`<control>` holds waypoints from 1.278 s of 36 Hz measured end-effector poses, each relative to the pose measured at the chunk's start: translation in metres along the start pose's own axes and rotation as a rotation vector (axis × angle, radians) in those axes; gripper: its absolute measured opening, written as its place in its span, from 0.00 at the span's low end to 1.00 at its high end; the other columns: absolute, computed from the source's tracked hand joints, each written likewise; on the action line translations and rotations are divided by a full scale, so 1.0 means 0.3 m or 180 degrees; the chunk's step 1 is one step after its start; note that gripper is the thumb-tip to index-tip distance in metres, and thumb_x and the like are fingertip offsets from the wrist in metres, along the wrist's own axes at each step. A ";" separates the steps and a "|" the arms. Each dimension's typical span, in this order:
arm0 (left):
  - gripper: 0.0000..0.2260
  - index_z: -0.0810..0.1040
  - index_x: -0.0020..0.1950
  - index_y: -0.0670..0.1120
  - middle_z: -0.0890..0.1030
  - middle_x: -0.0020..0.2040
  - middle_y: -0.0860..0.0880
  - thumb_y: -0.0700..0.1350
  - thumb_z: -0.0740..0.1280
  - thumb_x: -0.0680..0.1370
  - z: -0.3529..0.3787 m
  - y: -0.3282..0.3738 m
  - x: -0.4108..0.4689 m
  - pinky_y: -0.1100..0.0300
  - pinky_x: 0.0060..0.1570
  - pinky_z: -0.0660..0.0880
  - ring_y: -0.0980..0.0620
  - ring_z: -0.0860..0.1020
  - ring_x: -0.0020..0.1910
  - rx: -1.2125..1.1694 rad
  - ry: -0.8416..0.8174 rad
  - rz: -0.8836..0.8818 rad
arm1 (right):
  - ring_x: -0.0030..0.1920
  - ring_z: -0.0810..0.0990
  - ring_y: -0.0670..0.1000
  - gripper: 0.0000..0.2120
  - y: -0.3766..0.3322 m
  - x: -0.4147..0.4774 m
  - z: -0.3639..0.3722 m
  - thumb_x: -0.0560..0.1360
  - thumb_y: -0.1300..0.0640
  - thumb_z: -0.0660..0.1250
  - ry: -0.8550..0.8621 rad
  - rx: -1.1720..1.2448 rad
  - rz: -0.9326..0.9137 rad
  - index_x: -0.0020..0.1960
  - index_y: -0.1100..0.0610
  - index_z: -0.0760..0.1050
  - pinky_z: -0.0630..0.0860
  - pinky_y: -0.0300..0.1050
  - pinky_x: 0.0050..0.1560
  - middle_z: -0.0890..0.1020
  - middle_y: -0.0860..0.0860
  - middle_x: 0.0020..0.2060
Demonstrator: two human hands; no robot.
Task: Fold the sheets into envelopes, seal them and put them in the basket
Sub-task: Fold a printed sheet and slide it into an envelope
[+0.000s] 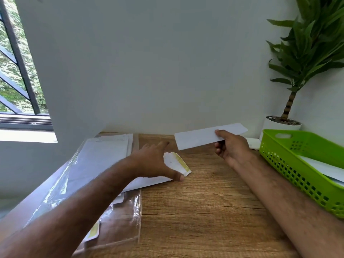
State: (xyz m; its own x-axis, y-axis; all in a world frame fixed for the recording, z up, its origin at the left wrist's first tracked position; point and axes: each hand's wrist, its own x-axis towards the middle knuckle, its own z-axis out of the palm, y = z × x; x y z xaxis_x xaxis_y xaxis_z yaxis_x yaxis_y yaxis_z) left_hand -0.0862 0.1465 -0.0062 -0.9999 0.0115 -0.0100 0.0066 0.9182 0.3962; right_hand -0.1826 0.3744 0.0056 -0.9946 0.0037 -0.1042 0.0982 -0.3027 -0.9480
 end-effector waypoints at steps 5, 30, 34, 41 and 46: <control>0.41 0.64 0.77 0.53 0.72 0.73 0.51 0.64 0.75 0.68 -0.015 0.034 -0.031 0.51 0.67 0.71 0.48 0.70 0.69 0.0472 -0.0092 -0.0044 | 0.25 0.73 0.46 0.03 -0.003 0.019 -0.018 0.76 0.63 0.69 0.0010 -0.0029 0.0235 0.47 0.59 0.75 0.69 0.37 0.21 0.76 0.54 0.35; 0.18 0.78 0.66 0.50 0.78 0.66 0.50 0.48 0.69 0.76 0.010 0.039 -0.022 0.55 0.62 0.74 0.52 0.75 0.62 0.0243 0.0293 0.0271 | 0.32 0.75 0.51 0.05 0.006 0.009 -0.015 0.72 0.70 0.63 -0.0300 -0.0258 0.0126 0.45 0.61 0.72 0.70 0.39 0.22 0.76 0.57 0.39; 0.18 0.80 0.62 0.48 0.81 0.58 0.51 0.55 0.70 0.75 0.050 0.050 -0.018 0.57 0.54 0.78 0.54 0.77 0.54 0.0429 0.0713 0.0111 | 0.31 0.74 0.51 0.05 0.001 0.006 -0.011 0.72 0.71 0.63 -0.0347 -0.0192 0.0113 0.44 0.62 0.72 0.71 0.39 0.23 0.75 0.57 0.38; 0.15 0.80 0.56 0.48 0.82 0.50 0.50 0.53 0.70 0.73 0.039 0.077 -0.031 0.57 0.46 0.78 0.53 0.78 0.46 0.0806 0.0861 -0.0093 | 0.38 0.80 0.52 0.04 -0.007 0.000 -0.010 0.77 0.68 0.65 -0.0525 0.0216 0.0130 0.49 0.61 0.73 0.70 0.38 0.23 0.84 0.58 0.43; 0.09 0.81 0.55 0.47 0.83 0.50 0.49 0.47 0.69 0.75 0.047 0.076 -0.025 0.59 0.42 0.74 0.53 0.77 0.45 0.0912 0.0991 -0.0066 | 0.45 0.81 0.54 0.07 0.002 -0.008 0.004 0.79 0.60 0.68 -0.0894 -0.0616 -0.0006 0.56 0.59 0.77 0.70 0.42 0.28 0.84 0.56 0.48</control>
State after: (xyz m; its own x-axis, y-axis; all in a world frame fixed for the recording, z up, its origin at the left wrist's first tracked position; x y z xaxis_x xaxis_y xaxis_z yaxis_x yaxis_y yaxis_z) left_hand -0.0783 0.1729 -0.0100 -0.9560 -0.0881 0.2799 -0.0541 0.9904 0.1270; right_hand -0.1801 0.3730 0.0058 -0.9629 -0.2667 -0.0410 0.0744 -0.1164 -0.9904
